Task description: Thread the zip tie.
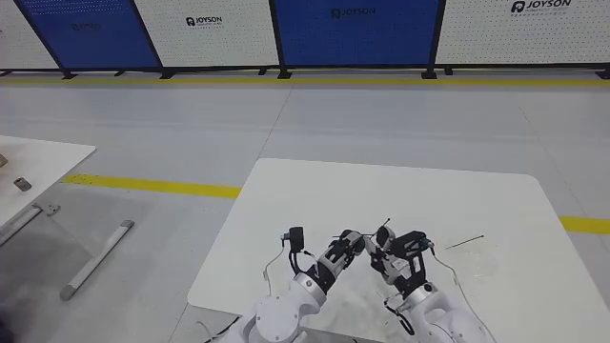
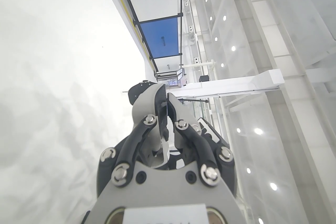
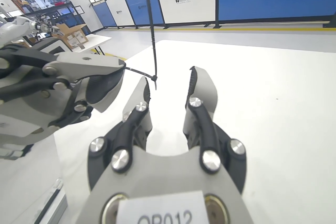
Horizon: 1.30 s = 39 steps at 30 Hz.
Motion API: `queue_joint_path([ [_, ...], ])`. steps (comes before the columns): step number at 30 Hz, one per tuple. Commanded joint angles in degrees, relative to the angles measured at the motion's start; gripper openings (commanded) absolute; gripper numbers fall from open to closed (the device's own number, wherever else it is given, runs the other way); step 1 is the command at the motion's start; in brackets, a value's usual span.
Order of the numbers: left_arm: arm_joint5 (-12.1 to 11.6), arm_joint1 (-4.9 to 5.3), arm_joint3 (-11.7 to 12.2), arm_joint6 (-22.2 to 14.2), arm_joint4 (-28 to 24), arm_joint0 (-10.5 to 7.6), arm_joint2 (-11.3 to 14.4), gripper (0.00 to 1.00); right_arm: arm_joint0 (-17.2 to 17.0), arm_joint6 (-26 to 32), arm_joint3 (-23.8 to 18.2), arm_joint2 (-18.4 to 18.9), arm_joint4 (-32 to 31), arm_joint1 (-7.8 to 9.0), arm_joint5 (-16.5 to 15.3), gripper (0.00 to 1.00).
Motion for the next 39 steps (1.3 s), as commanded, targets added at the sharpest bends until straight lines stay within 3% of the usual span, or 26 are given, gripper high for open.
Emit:
queue_joint_path([
  [1, -0.03, 0.0, 0.12, 0.16, 0.16, -0.03, 0.01, 0.0, 0.08, -0.08, 0.08, -0.06, 0.01, -0.04, 0.01, 0.27],
  [5, 0.26, -0.01, 0.6, 0.42, 0.42, -0.15, 0.08, 0.0, 0.12, -0.24, 0.11, -0.09, -0.13, -0.08, 0.0, 0.2],
  [9, 0.29, -0.07, 0.91, 0.64, 0.15, -0.42, 0.22, 0.0, 0.04, -0.24, 0.04, -0.25, -0.35, -0.13, 0.17, 0.0],
  [21, -1.62, -0.22, 1.2, 0.54, -1.38, -0.75, 0.37, 0.0, 0.27, -0.03, 0.71, -0.61, -0.95, -0.26, -0.02, 0.0],
  [39, -4.02, -0.09, -0.08, 0.24, -0.66, 0.29, 0.38, 0.0, 0.88, -0.1, 2.19, -0.56, -0.38, -0.41, -1.23, 0.0],
])
